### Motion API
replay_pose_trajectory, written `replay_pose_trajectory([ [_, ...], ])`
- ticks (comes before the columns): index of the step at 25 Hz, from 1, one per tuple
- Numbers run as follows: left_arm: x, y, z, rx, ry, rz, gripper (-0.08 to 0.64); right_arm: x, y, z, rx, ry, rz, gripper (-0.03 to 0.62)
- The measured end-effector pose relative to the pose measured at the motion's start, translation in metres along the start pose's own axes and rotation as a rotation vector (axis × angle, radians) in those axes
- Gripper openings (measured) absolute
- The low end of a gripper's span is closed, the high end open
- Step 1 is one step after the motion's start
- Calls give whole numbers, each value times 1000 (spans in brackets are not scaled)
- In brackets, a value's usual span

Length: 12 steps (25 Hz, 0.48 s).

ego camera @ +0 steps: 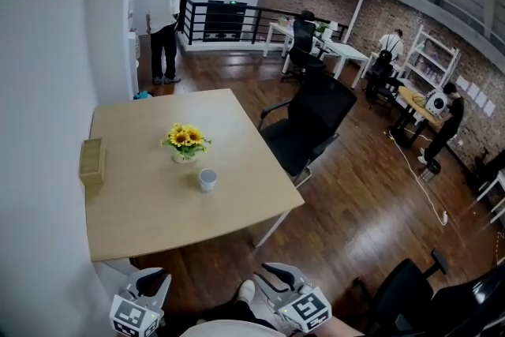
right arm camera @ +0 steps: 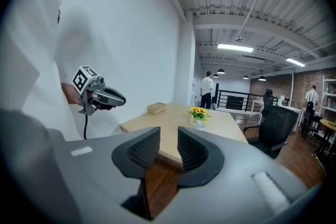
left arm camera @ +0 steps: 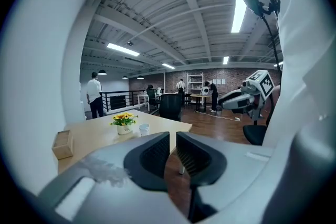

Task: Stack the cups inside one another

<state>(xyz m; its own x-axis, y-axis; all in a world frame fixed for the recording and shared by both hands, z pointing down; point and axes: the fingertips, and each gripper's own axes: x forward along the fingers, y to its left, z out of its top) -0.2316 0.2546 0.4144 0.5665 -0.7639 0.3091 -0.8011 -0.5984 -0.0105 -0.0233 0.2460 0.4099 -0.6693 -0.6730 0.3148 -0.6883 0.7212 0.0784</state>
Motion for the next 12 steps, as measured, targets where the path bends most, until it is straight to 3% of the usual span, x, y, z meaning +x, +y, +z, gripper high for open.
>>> replay_pose_trajectory([
  [6, 4, 0, -10, 29, 20, -24, 48, 3, 1, -2, -3, 5, -2, 107],
  [12, 32, 2, -7, 37, -24, -91, 48, 1, -12, -1, -33, 21, -58, 106],
])
